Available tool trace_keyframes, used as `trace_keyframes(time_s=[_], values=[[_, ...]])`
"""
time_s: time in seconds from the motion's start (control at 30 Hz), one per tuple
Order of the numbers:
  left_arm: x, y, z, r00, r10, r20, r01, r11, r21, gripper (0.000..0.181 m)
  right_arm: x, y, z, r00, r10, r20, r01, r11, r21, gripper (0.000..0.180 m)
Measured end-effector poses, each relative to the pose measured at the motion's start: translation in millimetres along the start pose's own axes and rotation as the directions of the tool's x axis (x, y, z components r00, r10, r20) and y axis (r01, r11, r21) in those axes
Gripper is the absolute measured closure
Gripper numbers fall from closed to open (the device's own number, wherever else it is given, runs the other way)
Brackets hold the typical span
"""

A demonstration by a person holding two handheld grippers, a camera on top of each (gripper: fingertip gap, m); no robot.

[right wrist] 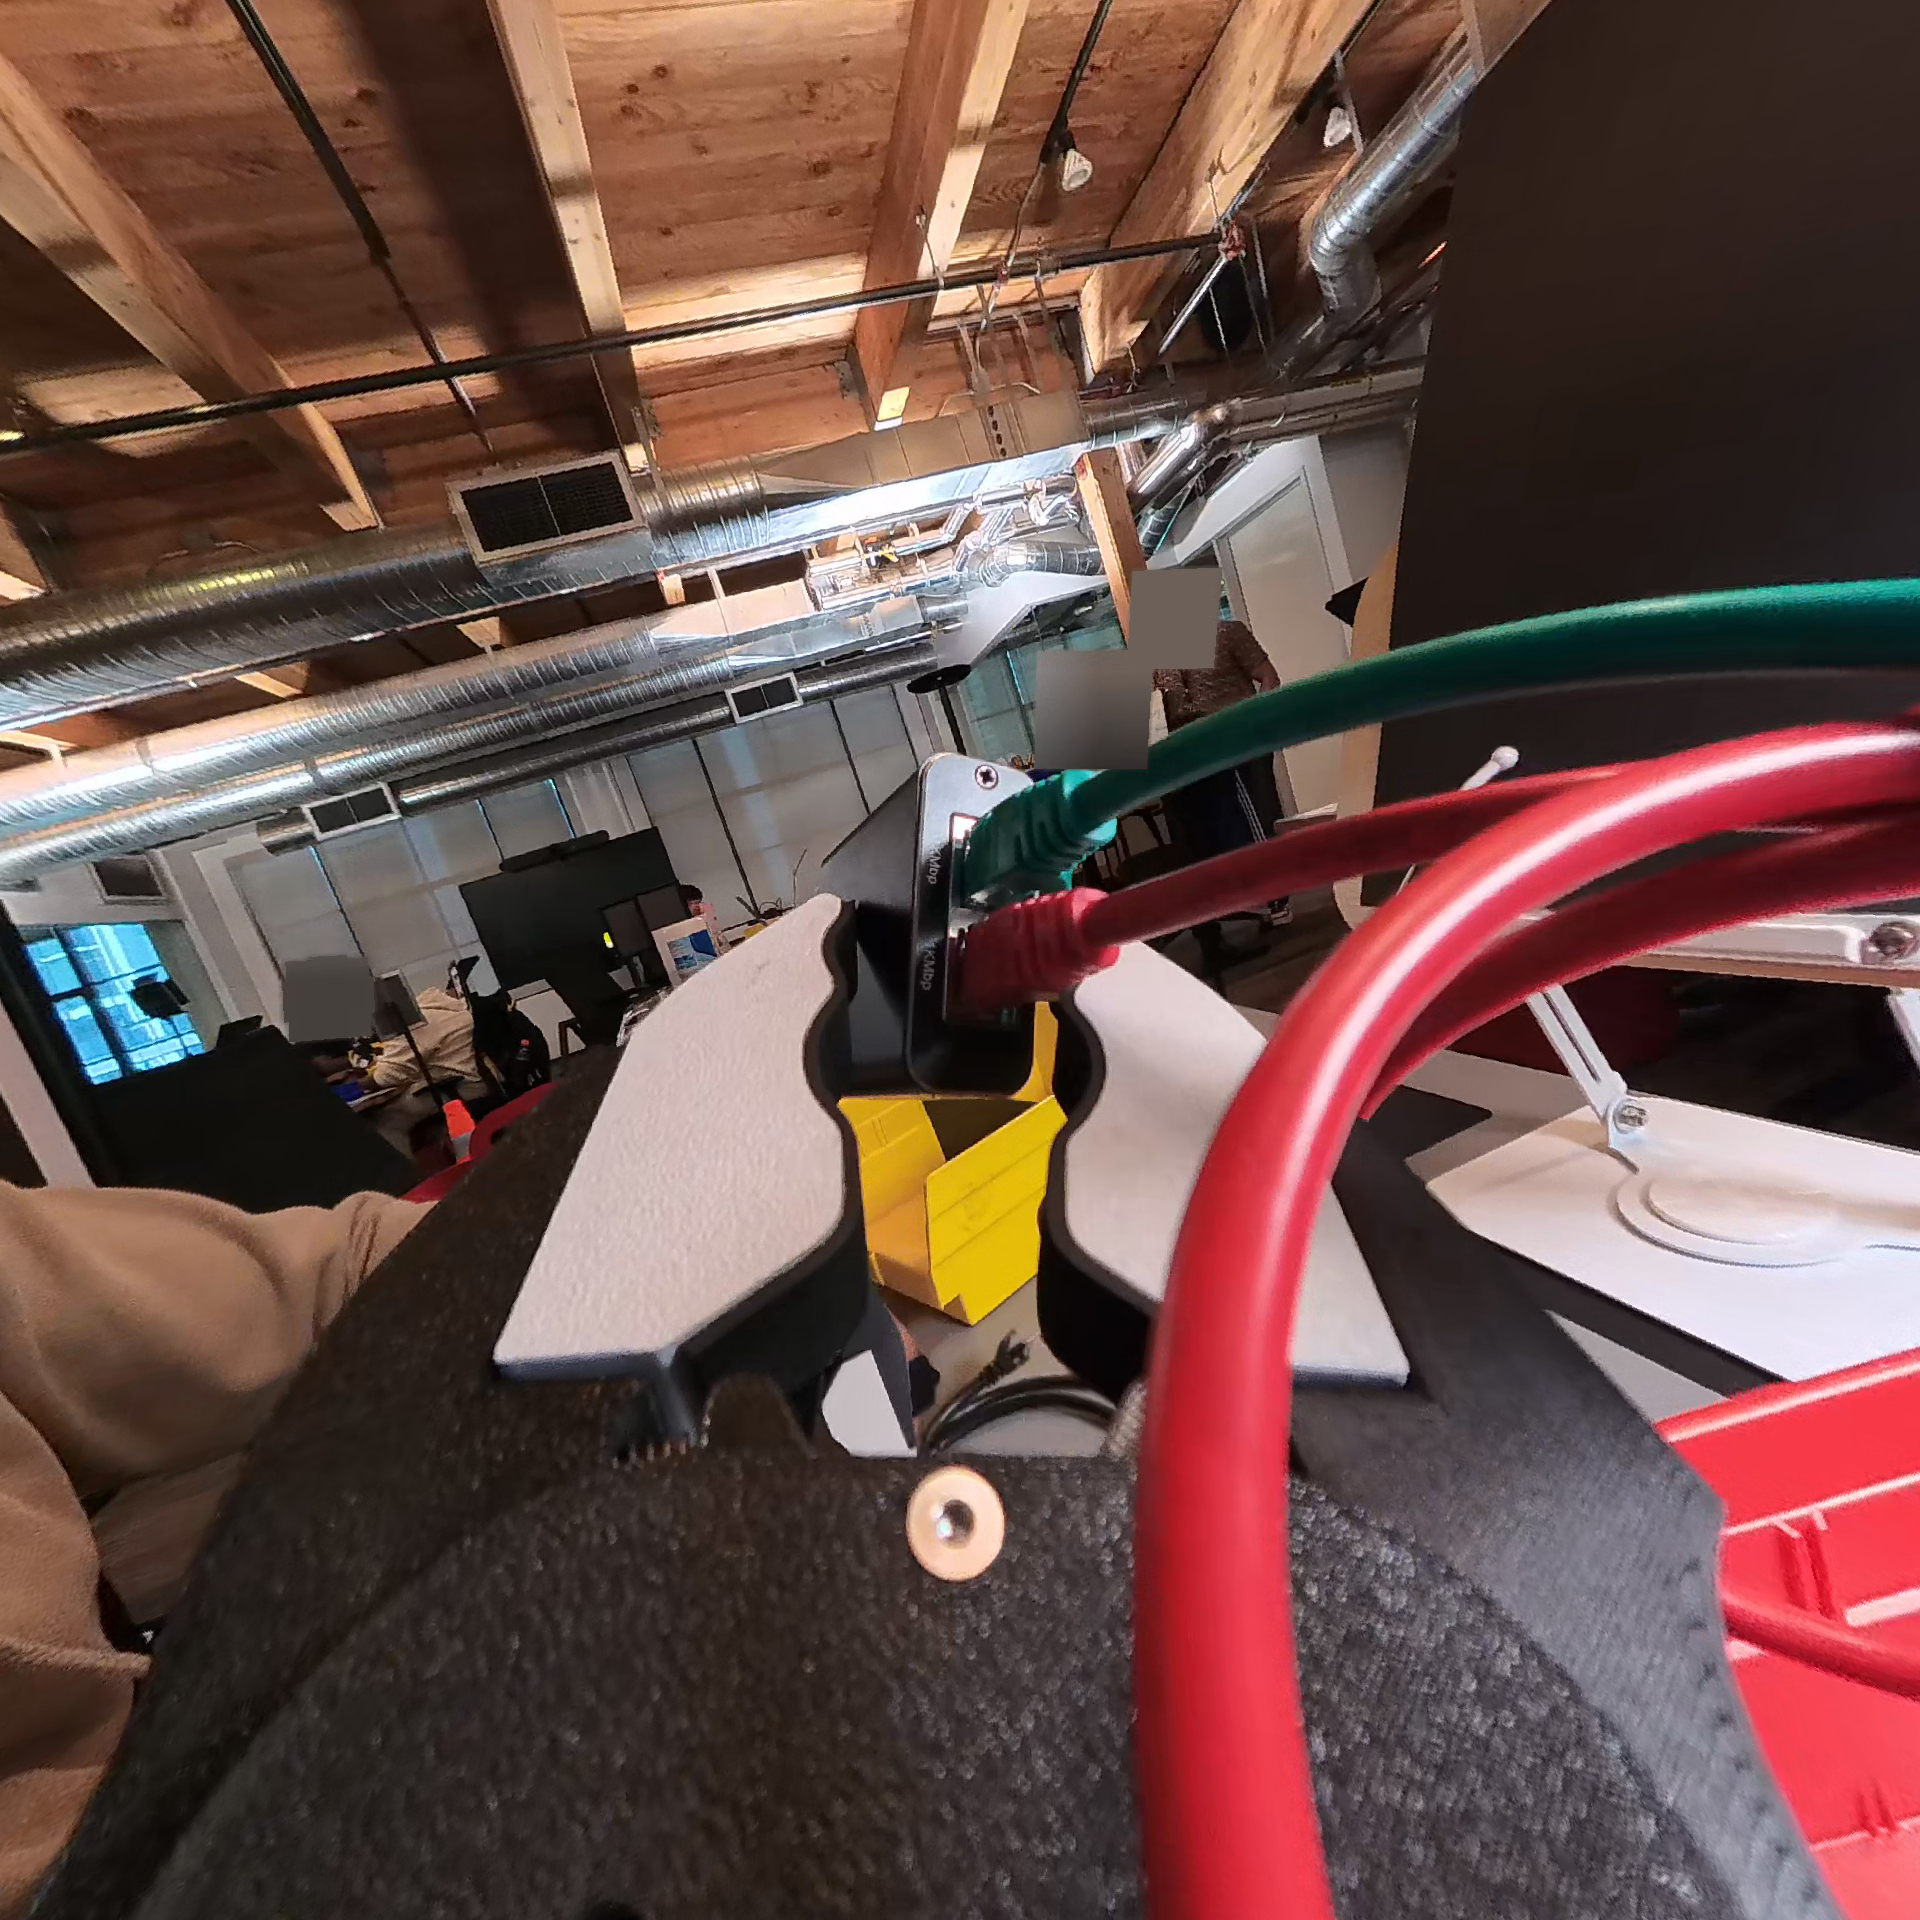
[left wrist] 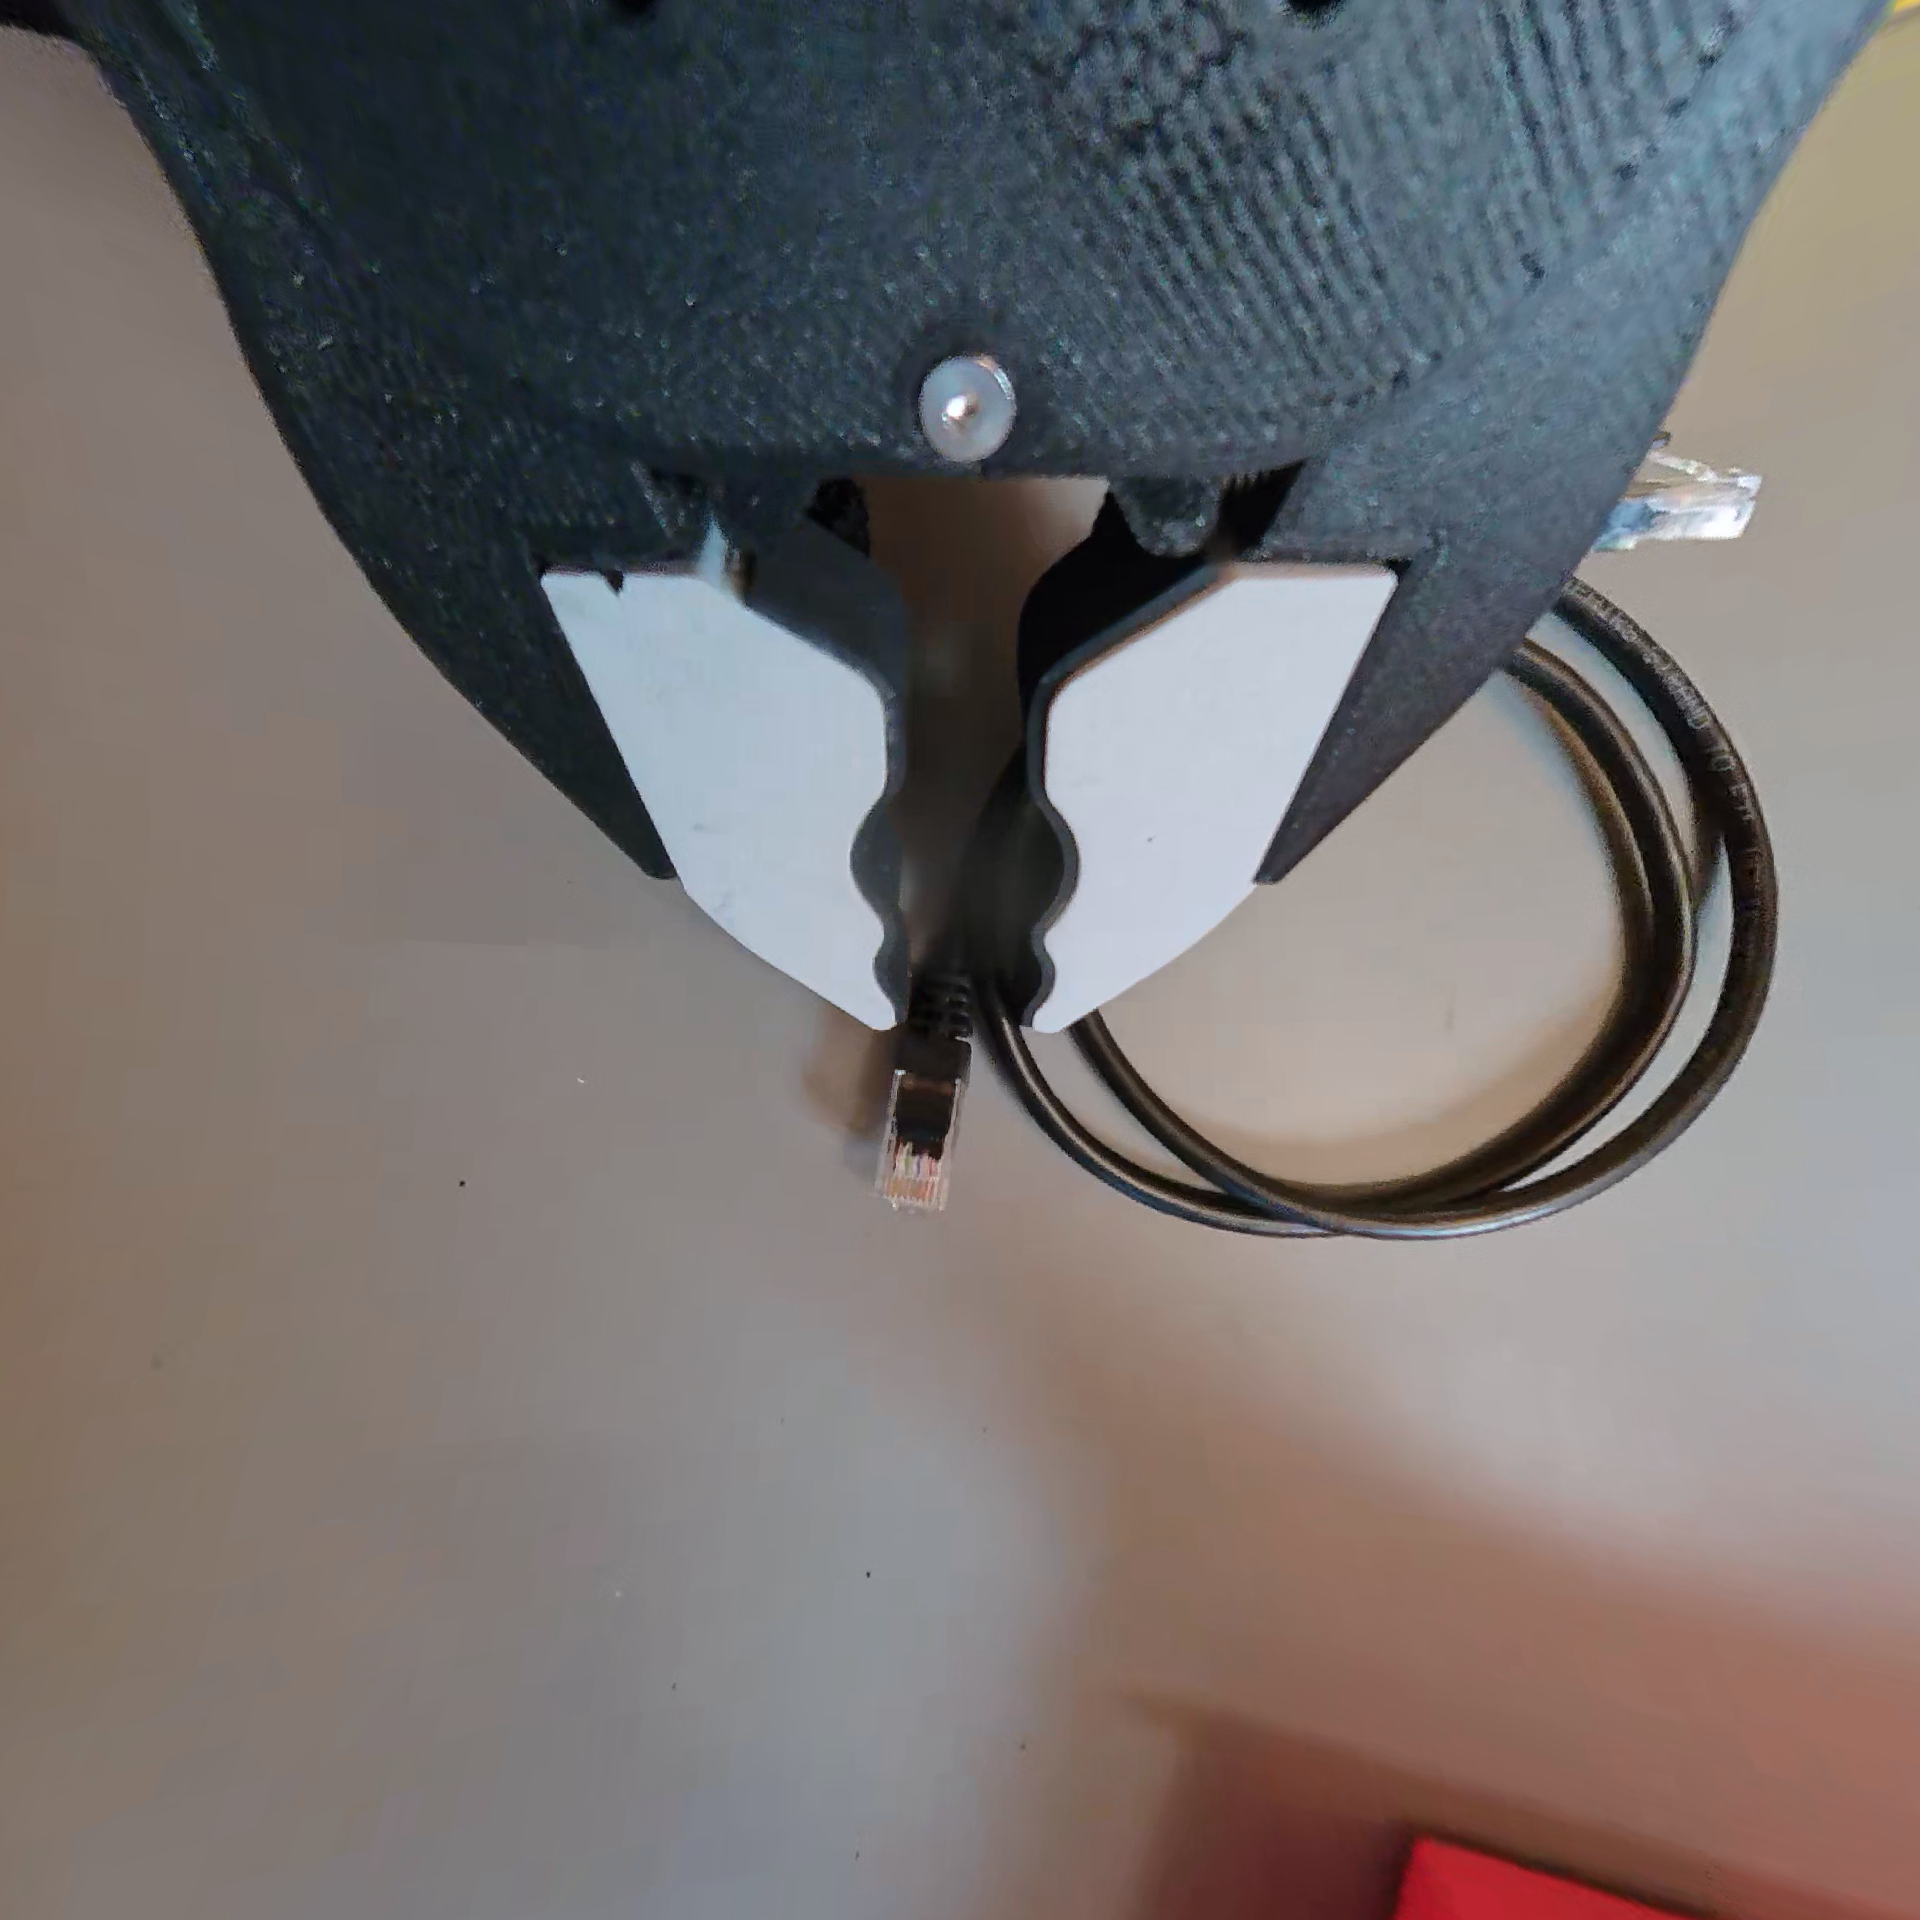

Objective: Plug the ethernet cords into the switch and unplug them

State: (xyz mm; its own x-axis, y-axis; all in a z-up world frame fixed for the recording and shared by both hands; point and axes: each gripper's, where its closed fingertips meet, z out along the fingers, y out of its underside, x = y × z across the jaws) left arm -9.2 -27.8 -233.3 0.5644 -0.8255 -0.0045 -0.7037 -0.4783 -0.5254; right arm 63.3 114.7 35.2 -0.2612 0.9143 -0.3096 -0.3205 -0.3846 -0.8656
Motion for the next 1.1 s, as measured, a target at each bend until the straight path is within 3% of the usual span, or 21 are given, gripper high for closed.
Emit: trace_keyframes(time_s=[0.03,0.13,0.2,0.3,0.43,0.53,0.67,0.87,1.1], values=[[-5,0,0,0.998,-0.028,0.051,0.028,1.000,-0.007,0.162,0,1,1,1.000,0.000,0.002,0.000,1.000,-0.005,0.145],[-37,2,-9,0.933,0.018,0.360,-0.023,1.000,0.008,0.164,-3,9,3,1.000,-0.015,0.018,0.016,0.999,-0.035,0.145],[-50,-4,-22,0.881,-0.016,0.474,-0.027,0.996,0.085,0.164,-4,16,5,0.999,-0.037,0.027,0.039,0.997,-0.063,0.145],[-71,-17,-59,0.739,0.025,0.674,-0.105,0.991,0.079,0.164,-2,31,10,0.998,-0.052,0.019,0.053,0.994,-0.096,0.145],[-84,-47,-97,0.587,0.075,0.806,-0.170,0.985,0.032,0.164,0,45,16,1.000,-0.022,0.014,0.023,0.997,-0.073,0.145],[-92,-73,-109,0.519,0.087,0.850,-0.183,0.983,0.011,0.164,3,50,20,1.000,0.009,-0.015,-0.009,1.000,-0.022,0.145],[-95,-98,-109,0.596,0.025,0.803,-0.130,0.989,0.065,0.164,21,64,23,0.986,0.108,-0.125,-0.113,0.993,-0.038,0.145],[-97,-102,-113,0.701,-0.060,0.710,-0.021,0.994,0.105,0.163,32,73,25,0.952,0.197,-0.234,-0.219,0.973,-0.072,0.145],[-83,-99,-125,0.778,-0.122,0.616,0.036,0.988,0.151,0.164,31,94,35,0.939,0.110,-0.325,-0.188,0.958,-0.218,0.146]])
